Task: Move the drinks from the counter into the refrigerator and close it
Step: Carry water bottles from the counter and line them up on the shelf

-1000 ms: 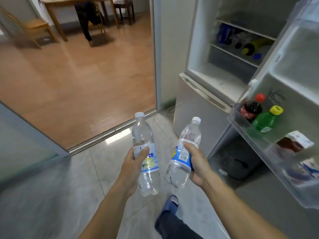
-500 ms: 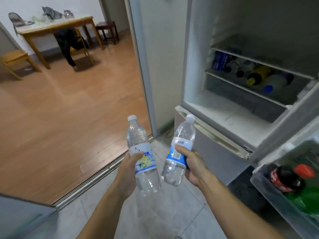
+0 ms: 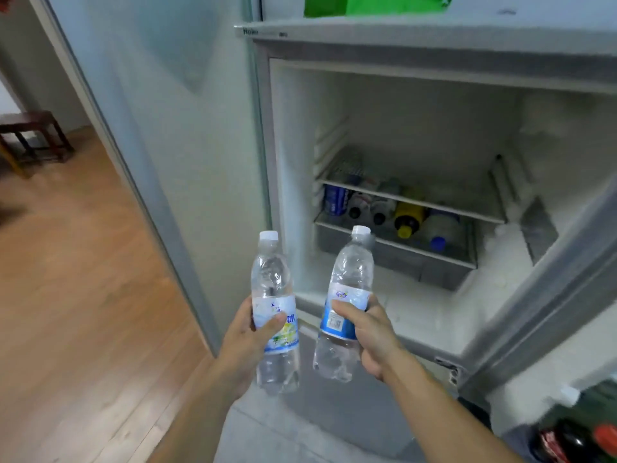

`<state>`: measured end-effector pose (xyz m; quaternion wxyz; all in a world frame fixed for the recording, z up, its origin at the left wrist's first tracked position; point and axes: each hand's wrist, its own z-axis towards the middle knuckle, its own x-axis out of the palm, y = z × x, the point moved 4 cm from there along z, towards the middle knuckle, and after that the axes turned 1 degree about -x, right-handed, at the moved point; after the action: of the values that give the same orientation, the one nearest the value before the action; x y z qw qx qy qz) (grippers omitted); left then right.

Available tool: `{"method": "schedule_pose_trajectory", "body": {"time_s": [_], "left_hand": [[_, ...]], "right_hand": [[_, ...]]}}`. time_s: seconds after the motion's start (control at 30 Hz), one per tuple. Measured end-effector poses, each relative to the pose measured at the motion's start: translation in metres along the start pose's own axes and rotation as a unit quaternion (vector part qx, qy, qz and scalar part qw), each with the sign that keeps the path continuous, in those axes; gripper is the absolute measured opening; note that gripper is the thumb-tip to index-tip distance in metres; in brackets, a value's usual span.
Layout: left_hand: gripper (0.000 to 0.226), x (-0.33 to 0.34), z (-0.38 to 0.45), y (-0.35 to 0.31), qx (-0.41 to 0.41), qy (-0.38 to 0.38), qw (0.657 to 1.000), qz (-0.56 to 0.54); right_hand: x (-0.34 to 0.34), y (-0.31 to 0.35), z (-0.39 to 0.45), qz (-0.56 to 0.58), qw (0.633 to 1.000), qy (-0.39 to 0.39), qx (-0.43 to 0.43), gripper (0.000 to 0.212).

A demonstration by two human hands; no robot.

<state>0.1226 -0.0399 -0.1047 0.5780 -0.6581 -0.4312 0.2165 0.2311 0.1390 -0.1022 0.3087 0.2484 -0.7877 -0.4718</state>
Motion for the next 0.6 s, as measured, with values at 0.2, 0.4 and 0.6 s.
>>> {"method": "schedule_pose_trajectory", "body": {"time_s": [0.2, 0.4, 0.6], "left_hand": [[0.046, 0.044, 0.091, -0.071, 0.083, 0.099, 0.990, 0.050], [0.050, 0.114, 0.163, -0.130, 0.147, 0.115, 0.978, 0.097], [0.057, 0.169, 0.223, -0.167, 0.200, 0.113, 0.966, 0.119]], "right_hand": [[0.001, 0.081, 0.044, -0.050, 0.982, -0.120, -0.140, 0.044], [-0.021, 0.161, 0.091, -0.066, 0.935, -0.211, -0.276, 0.055], [-0.037, 0.224, 0.148, -0.064, 0.919, -0.208, -0.328, 0.046]]}}
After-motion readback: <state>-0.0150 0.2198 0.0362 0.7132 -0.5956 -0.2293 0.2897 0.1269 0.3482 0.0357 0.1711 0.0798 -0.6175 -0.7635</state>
